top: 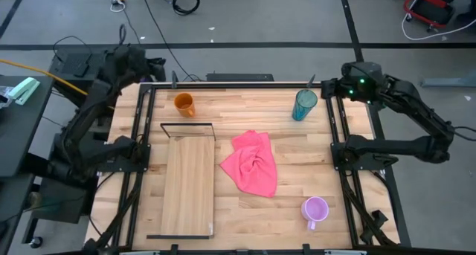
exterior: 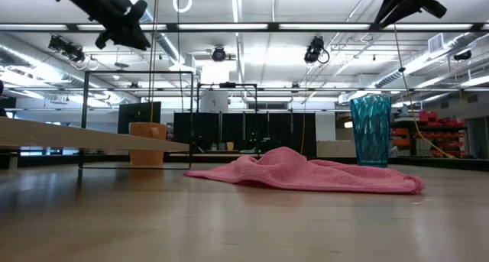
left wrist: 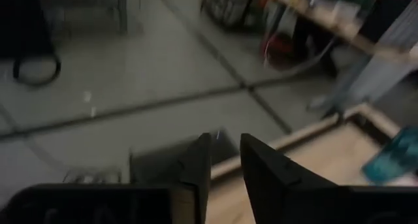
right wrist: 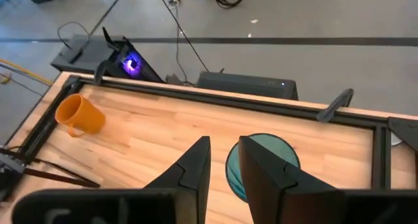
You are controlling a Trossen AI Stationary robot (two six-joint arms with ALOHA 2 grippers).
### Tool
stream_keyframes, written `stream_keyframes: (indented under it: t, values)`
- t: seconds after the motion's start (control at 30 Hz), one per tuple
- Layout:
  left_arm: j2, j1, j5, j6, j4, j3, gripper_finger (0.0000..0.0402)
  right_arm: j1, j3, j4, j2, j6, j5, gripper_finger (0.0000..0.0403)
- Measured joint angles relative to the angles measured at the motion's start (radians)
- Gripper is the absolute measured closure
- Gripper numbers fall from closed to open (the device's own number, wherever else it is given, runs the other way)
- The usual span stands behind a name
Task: Stack small to large cups/mugs on shelf
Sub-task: Move the orange cup to the center of the table
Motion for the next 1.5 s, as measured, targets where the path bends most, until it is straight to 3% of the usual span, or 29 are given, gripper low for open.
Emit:
stream_keyframes:
  t: [0.3,0.53,1.07,1.23,1.5]
  values:
    - [0.239,-0.013,0.001,0.085,-0.385,0.243,0.0307,0.0,0.0,-0.005,0.052,0.001,-0.075,0.0315]
    - [0.365,-0.013,-0.007,0.112,-0.528,0.286,0.0297,0.002,0.0,-0.08,0.068,-0.001,-0.137,0.0315]
    - [0.609,-0.056,-0.014,0.115,-0.61,0.287,0.026,0.002,-0.002,-0.163,0.081,-0.035,-0.165,0.0315]
    - [0.618,-0.078,-0.127,0.115,-0.613,0.301,0.0246,0.002,-0.002,-0.165,0.089,-0.047,-0.168,0.0315]
    - [0.618,-0.075,-0.143,0.189,-0.718,0.3,0.0239,0.002,-0.002,-0.165,0.093,-0.056,-0.172,0.0315]
